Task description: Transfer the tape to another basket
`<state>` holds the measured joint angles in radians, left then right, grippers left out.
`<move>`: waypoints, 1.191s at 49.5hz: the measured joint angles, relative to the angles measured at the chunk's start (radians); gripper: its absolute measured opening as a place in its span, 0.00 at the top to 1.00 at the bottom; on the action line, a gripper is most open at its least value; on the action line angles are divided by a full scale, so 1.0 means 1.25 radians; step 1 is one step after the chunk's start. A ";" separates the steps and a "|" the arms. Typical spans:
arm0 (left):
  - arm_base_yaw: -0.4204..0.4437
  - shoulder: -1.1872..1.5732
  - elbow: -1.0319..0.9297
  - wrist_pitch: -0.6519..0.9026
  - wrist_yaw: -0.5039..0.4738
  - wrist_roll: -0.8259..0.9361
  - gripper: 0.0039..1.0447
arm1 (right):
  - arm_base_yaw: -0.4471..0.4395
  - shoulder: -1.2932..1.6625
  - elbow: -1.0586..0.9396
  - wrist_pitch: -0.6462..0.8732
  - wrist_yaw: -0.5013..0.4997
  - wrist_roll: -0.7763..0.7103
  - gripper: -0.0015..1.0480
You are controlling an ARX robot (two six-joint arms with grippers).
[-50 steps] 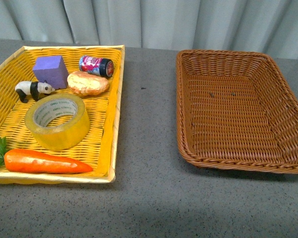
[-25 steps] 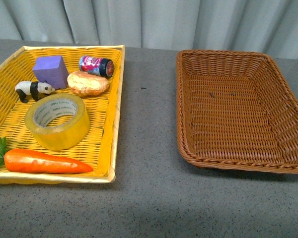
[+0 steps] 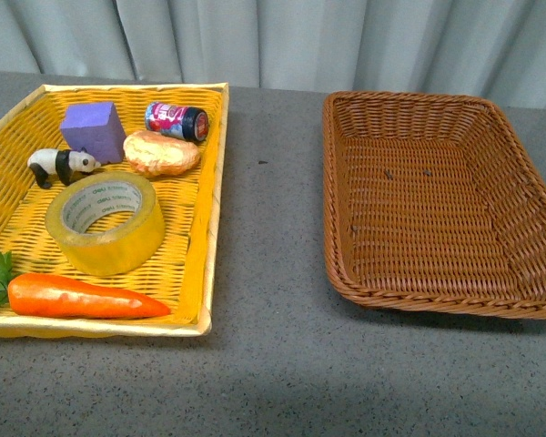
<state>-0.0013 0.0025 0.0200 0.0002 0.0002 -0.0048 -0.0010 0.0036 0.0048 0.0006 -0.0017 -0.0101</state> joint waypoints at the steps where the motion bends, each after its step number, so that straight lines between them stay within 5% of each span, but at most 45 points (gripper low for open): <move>1: 0.000 0.000 0.000 0.000 0.000 0.000 0.06 | 0.000 0.000 0.000 0.000 0.000 0.000 0.09; 16: 0.000 0.000 0.000 0.000 0.000 0.000 0.06 | 0.000 0.000 0.000 0.000 0.000 0.000 0.09; 21: -0.033 0.082 0.032 -0.096 -0.131 -0.051 0.06 | 0.000 0.000 0.000 0.000 0.000 0.000 0.09; 38: 0.006 0.737 0.196 0.269 -0.033 -0.187 0.06 | 0.000 0.000 0.000 0.000 0.000 0.000 0.09; 48: 0.006 1.116 0.359 0.245 0.008 -0.197 0.06 | 0.000 0.000 0.000 0.000 0.000 0.000 0.09; 59: -0.001 1.259 0.441 0.224 0.027 -0.191 0.06 | 0.000 0.000 0.000 0.000 0.000 0.000 0.09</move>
<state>-0.0021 1.5761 0.5716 0.2802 0.0341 -0.2432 -0.0010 0.0036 0.0048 0.0006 -0.0017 -0.0101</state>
